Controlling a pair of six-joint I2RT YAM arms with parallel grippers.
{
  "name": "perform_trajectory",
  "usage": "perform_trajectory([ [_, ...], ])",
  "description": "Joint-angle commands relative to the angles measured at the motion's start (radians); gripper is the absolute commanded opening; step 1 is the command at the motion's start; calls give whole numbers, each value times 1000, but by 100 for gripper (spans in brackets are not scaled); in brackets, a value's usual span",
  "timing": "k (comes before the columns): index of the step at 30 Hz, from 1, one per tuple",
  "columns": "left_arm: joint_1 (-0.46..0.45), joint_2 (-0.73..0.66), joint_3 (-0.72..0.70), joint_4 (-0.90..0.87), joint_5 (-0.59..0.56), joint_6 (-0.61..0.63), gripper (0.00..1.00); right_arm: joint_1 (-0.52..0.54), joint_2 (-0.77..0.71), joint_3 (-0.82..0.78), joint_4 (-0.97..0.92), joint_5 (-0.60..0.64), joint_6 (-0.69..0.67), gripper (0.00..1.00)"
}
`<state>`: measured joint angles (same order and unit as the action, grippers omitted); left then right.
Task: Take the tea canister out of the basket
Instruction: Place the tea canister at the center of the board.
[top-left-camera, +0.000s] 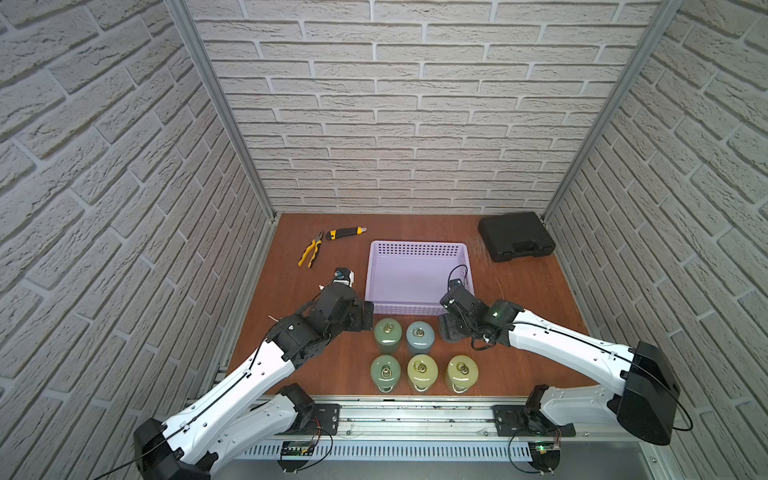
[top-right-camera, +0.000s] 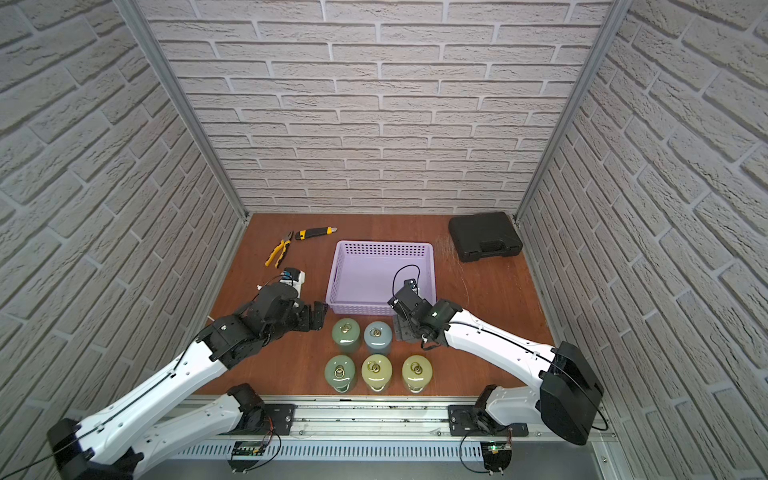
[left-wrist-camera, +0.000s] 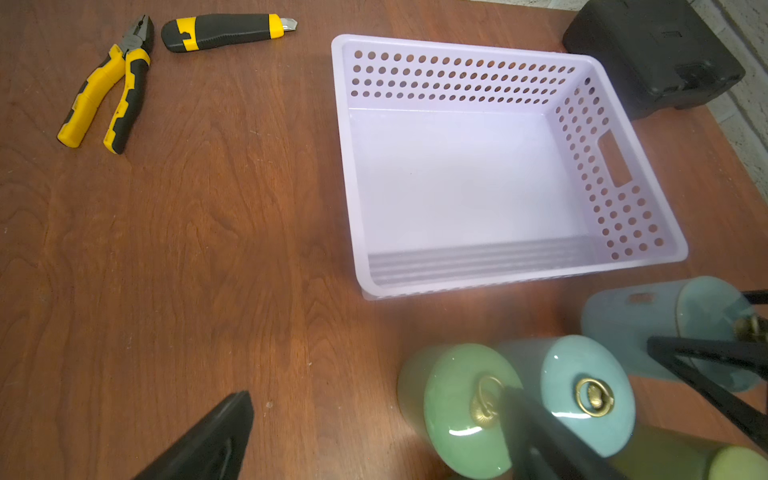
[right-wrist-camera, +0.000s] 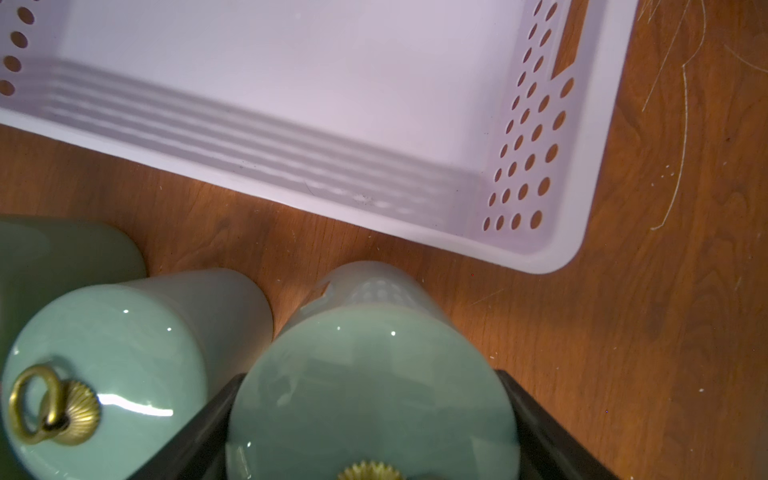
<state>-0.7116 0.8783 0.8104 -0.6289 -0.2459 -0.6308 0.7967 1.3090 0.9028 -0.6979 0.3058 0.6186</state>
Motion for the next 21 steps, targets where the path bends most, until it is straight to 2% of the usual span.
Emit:
perform_trajectory([
  [1, 6, 5, 12, 5, -2, 4, 98, 10, 2, -1, 80, 16, 27, 48],
  [21, 8, 17, 19, 7, -4, -4, 98, 8, 4, -67, 114, -11, 42, 49],
])
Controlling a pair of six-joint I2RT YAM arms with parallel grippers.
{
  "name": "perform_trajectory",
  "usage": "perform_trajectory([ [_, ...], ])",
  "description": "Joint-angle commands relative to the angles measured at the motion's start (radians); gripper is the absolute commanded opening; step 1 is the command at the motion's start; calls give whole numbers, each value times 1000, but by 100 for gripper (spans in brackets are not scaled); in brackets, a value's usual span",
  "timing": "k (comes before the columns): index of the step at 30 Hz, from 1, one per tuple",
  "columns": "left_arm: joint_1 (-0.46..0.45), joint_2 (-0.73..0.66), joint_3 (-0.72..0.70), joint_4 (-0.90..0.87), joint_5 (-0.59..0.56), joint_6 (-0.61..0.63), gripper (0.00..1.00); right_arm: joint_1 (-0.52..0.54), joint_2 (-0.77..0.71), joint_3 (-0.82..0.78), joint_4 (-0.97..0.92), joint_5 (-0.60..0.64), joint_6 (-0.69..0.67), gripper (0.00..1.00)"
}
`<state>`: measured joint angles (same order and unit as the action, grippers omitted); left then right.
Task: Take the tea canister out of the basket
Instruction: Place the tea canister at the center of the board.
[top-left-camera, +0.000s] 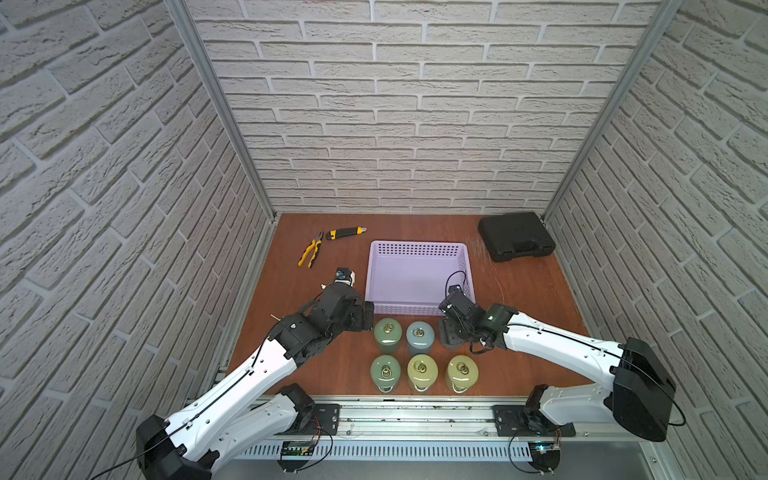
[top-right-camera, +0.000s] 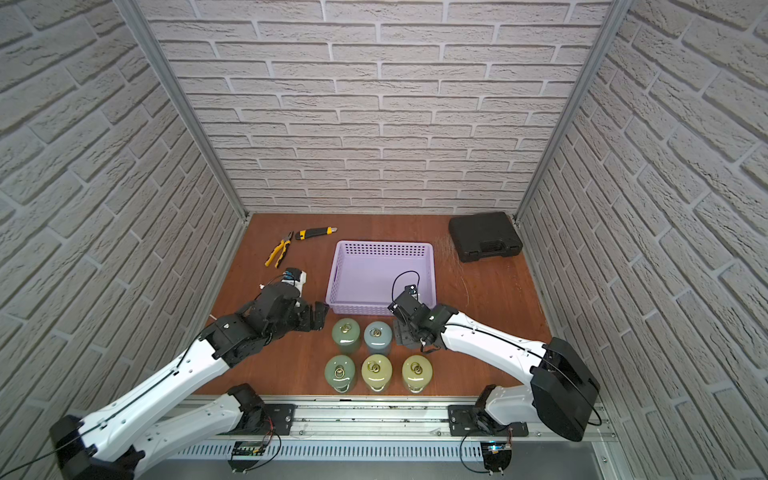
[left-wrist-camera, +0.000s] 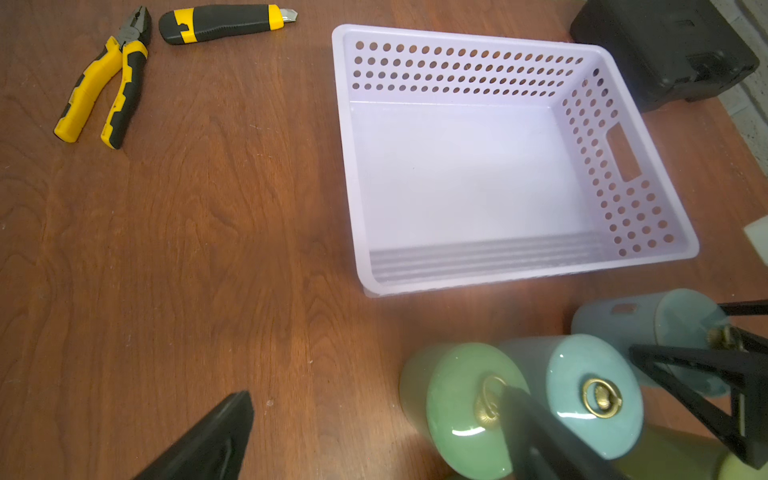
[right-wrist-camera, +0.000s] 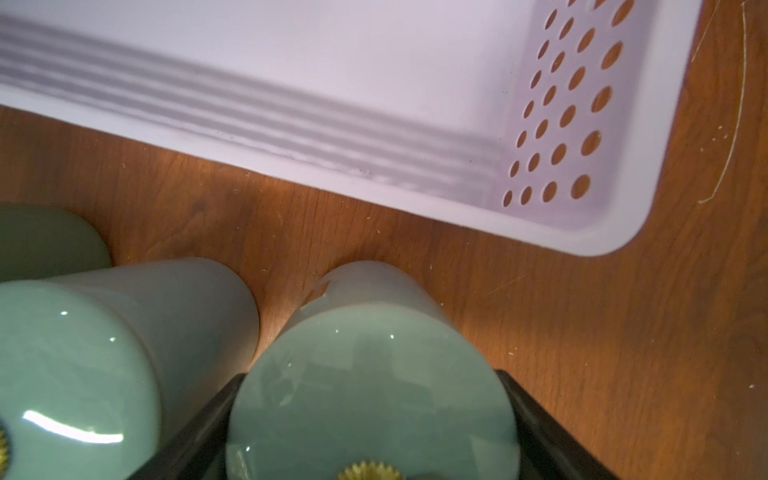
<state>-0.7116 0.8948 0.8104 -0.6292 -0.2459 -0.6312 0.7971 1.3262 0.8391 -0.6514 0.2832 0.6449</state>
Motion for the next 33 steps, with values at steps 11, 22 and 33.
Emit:
perform_trajectory([
  [11, 6, 6, 19, 10, -6, -8, 98, 8, -13, -20, 67, 8, 22, 60],
  [22, 6, 7, 13, 19, -9, -18, 98, 7, -40, 4, 32, 20, 14, 99],
  [33, 8, 10, -18, 67, -30, -13, 98, 7, -110, 92, -71, 22, -31, 100],
])
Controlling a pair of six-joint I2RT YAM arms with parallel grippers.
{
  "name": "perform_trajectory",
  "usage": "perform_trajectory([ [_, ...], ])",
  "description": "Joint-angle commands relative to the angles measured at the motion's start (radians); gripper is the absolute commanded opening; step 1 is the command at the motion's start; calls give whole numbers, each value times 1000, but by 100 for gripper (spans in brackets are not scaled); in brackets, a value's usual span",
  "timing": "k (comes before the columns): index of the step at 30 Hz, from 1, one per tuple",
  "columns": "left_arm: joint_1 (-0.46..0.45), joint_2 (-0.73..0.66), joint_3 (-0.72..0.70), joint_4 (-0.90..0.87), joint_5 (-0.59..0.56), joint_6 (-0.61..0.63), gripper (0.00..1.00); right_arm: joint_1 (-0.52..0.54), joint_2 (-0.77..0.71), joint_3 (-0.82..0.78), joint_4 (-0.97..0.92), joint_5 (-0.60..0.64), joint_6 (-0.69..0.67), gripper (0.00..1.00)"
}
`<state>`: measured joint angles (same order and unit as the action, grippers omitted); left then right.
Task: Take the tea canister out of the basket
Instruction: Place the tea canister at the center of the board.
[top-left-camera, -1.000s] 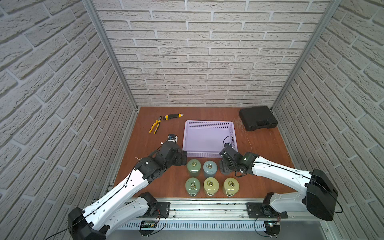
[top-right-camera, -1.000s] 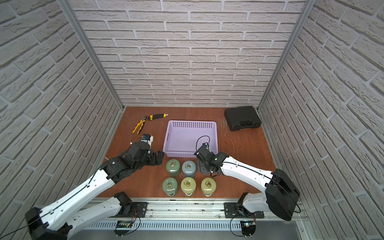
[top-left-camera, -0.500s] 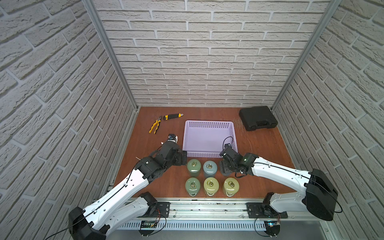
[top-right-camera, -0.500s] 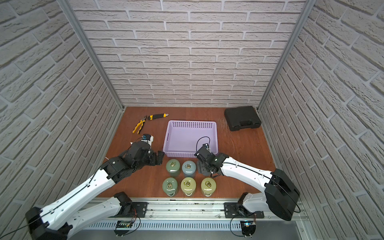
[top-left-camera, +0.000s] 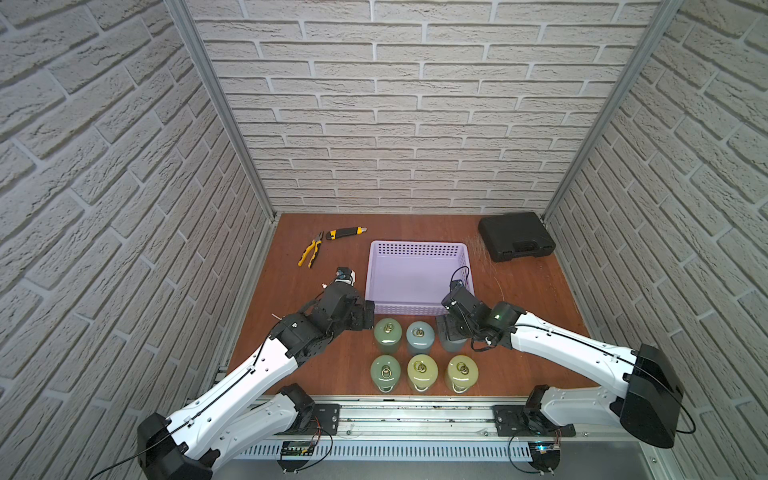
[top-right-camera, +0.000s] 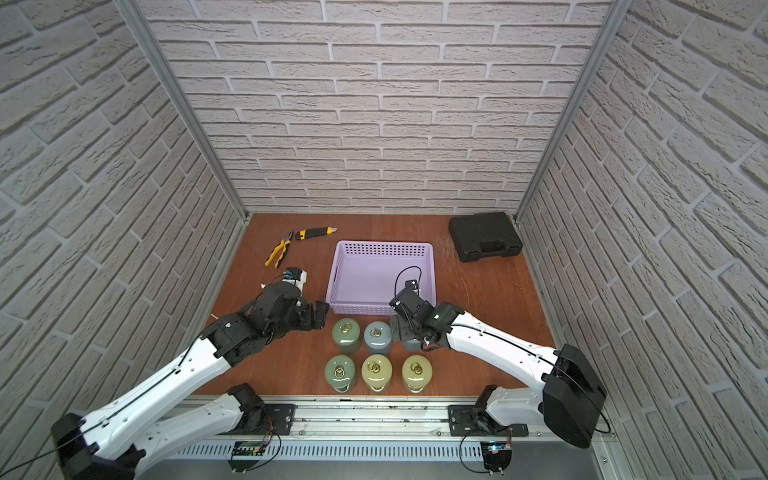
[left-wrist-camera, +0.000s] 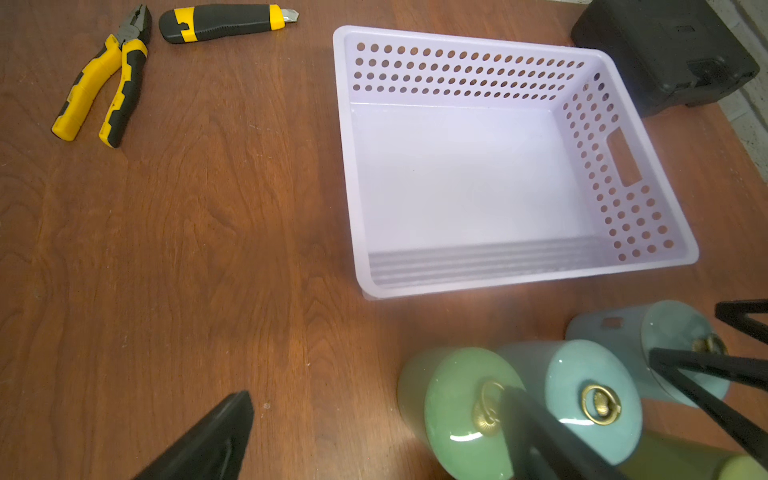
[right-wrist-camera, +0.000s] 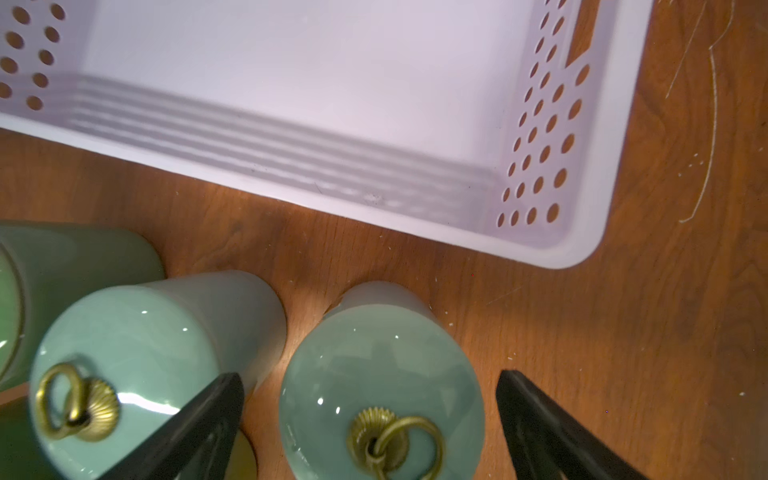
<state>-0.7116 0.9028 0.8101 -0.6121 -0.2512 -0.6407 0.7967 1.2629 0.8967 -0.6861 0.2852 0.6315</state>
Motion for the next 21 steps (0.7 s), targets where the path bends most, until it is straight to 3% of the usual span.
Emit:
perform_trajectory([
  [1, 6, 2, -21, 58, -33, -1, 98, 7, -58, 44, -43, 21, -26, 100],
  [14, 6, -1, -31, 173, -161, 151, 98, 5, -142, 139, -14, 166, -220, 100],
  [21, 35, -12, -25, 221, -214, 349, 98, -38, -126, 163, -18, 212, -365, 100],
])
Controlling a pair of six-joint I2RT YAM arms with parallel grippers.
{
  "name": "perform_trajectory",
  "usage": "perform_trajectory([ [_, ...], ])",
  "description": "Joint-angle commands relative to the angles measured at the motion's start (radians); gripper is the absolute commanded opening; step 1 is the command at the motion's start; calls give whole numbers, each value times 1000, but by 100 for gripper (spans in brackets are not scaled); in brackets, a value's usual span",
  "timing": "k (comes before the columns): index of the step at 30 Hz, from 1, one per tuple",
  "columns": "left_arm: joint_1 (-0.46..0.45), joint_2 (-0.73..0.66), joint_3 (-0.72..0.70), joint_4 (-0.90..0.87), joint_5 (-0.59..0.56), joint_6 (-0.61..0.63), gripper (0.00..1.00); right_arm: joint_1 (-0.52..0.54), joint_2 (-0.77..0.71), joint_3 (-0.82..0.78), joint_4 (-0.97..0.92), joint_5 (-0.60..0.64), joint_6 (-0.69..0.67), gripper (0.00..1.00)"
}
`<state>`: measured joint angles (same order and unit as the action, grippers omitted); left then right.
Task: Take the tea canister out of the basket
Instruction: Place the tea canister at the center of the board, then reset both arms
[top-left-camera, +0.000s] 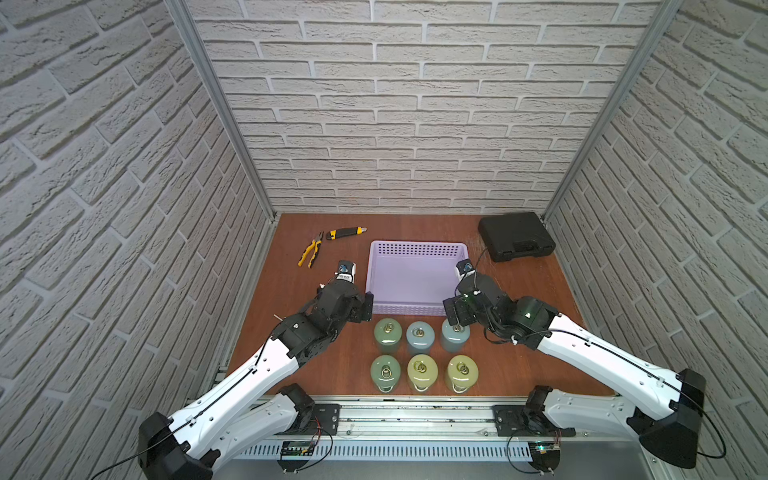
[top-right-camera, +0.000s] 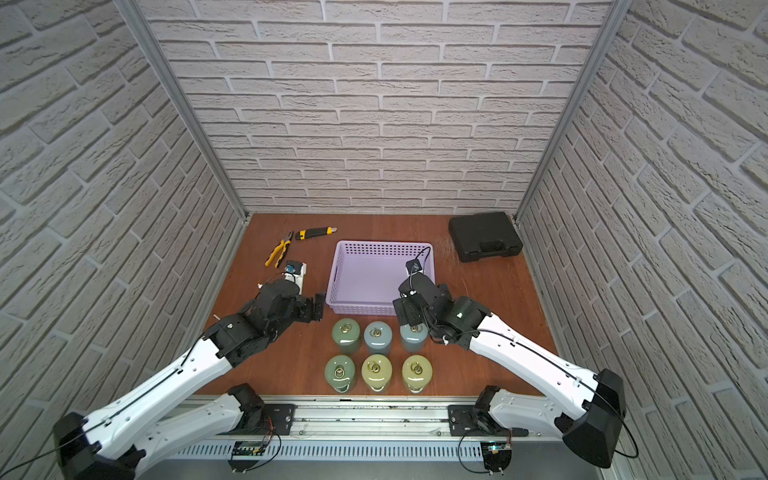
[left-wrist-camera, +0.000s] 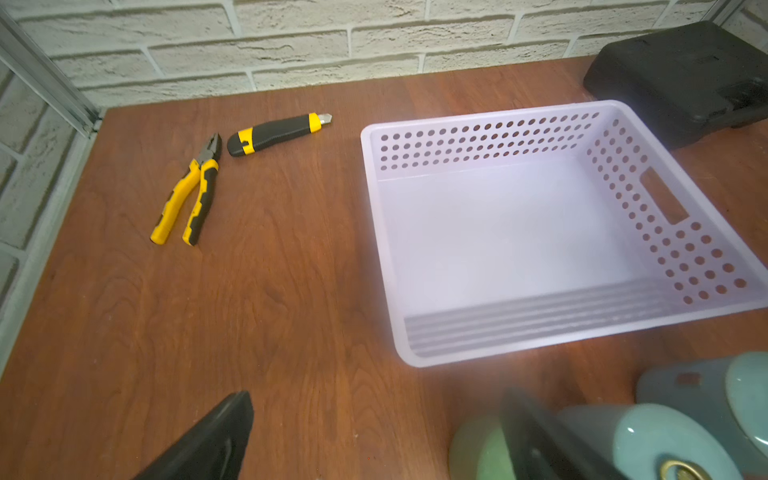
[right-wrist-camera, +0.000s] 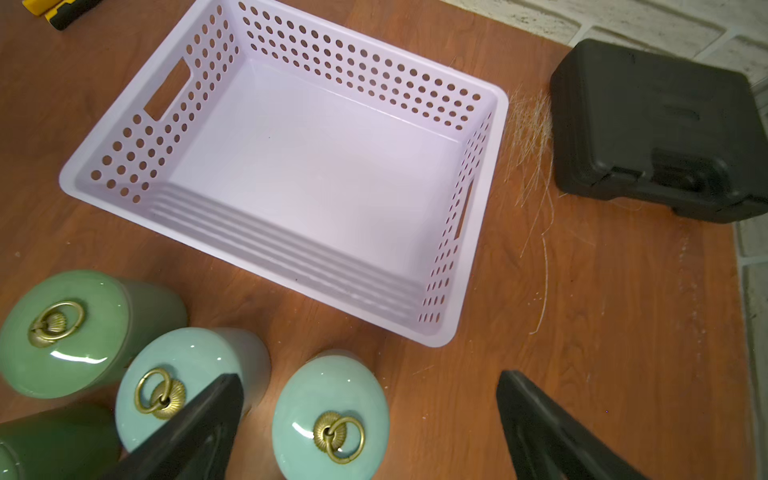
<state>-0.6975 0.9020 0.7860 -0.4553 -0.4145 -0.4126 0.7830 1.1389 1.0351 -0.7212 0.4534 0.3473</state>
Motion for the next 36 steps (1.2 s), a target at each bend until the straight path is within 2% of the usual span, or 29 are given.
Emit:
perform_trajectory([
  [1, 39, -8, 5, 65, -58, 152, 98, -43, -6, 21, 29, 36, -98, 100],
  [6, 180, -6, 13, 100, -27, 255, 98, -184, -46, -36, 104, -9, -142, 100],
  [13, 457, -15, -10, 172, 153, 345, 98, -409, -104, -132, 217, -100, -219, 100],
  [19, 669, -2, -73, 259, 301, 375, 99, -583, -129, -204, 313, -182, -283, 100],
  [22, 740, 13, -144, 394, 367, 384, 98, -648, -151, -256, 407, -234, -284, 100],
  [28, 854, 138, -323, 787, 470, 353, 98, -684, -148, -347, 572, -270, -246, 99],
  [32, 863, 285, -390, 1017, 475, 359, 98, -690, -129, -394, 673, -265, -239, 99],
  [36, 872, 431, -410, 1165, 510, 340, 98, -698, -101, -431, 781, -260, -251, 99],
])
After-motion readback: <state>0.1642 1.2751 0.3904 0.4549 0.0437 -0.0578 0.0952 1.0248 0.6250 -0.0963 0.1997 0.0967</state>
